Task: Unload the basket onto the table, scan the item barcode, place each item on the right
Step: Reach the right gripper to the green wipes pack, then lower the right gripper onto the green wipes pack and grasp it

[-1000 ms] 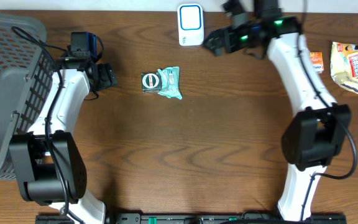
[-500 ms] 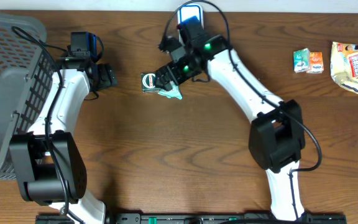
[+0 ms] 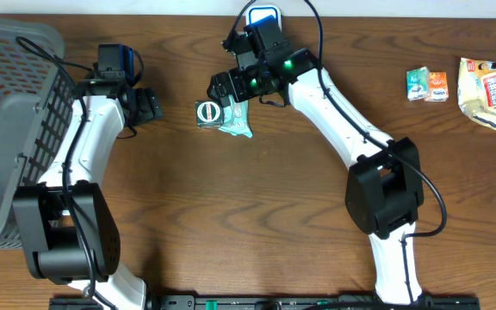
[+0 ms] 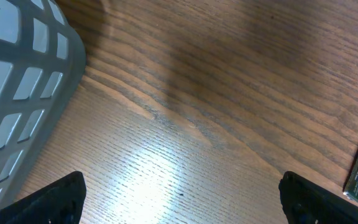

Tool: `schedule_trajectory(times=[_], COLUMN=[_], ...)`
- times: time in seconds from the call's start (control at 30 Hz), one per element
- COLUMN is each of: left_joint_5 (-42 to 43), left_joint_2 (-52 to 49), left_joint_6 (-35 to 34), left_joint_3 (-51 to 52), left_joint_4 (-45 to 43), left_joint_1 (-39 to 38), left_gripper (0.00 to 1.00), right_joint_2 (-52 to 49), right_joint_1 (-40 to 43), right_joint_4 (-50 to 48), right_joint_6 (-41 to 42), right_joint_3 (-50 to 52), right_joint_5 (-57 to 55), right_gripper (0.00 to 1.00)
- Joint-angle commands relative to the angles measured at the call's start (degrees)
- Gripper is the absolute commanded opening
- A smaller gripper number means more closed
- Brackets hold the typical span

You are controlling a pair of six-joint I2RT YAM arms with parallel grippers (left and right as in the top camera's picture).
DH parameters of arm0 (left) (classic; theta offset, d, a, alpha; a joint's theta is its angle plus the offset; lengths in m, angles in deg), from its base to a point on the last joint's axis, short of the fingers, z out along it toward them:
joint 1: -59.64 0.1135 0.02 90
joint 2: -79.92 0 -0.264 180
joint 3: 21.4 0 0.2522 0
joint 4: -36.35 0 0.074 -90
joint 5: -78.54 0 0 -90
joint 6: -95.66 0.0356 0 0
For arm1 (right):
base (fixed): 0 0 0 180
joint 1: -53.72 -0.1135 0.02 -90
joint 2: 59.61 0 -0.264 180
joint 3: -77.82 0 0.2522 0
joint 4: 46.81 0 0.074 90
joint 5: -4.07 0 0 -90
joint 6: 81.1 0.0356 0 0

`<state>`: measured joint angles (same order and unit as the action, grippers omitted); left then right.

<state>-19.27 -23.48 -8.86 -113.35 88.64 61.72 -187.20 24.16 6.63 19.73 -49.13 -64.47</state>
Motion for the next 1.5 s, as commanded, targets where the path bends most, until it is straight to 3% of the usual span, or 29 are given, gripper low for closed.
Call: schedule_trajectory(times=[0.0, 0.8, 1.0, 1.37, 1.4, 1.47], left_joint_5=[-0.31, -0.31, -0.31, -0.31, -0.31, -0.31], left_joint_2=[-0.02, -0.02, -0.02, -0.02, -0.02, -0.02], left_joint_6=[0.76, 0.76, 0.76, 0.76, 0.76, 0.76], left_joint_3=[0.33, 0.33, 0.33, 0.33, 0.33, 0.33], left_joint_4=[0.02, 0.02, 0.0, 0.02, 0.02, 0.02], left_joint_1=[0.0, 0.0, 0.0, 0.0, 0.0, 0.0], left_gripper=[0.98, 0.98, 0.97, 0.97, 0.97, 0.98], right_joint_2=[-0.04, -0.04, -0.04, -0.04, -0.04, -0.04], right_joint_1=[-0.26, -1.46, -0.46, 0.17, 0.09, -0.07], right_joint_4=[2.34, 6.19, 7.15, 6.45, 6.05, 5.57], right_joint_6=[3.89, 3.26, 3.32, 4.61, 4.61, 4.61], right_joint_3=[-0.02, -0.02, 0.0, 0.24, 0.52, 0.98], right_joint_5=[-0.15, -0.57, -9.64, -9.77, -9.81, -10.01], right_gripper=[0.99, 0.99, 0.99, 0.99, 0.75, 0.61])
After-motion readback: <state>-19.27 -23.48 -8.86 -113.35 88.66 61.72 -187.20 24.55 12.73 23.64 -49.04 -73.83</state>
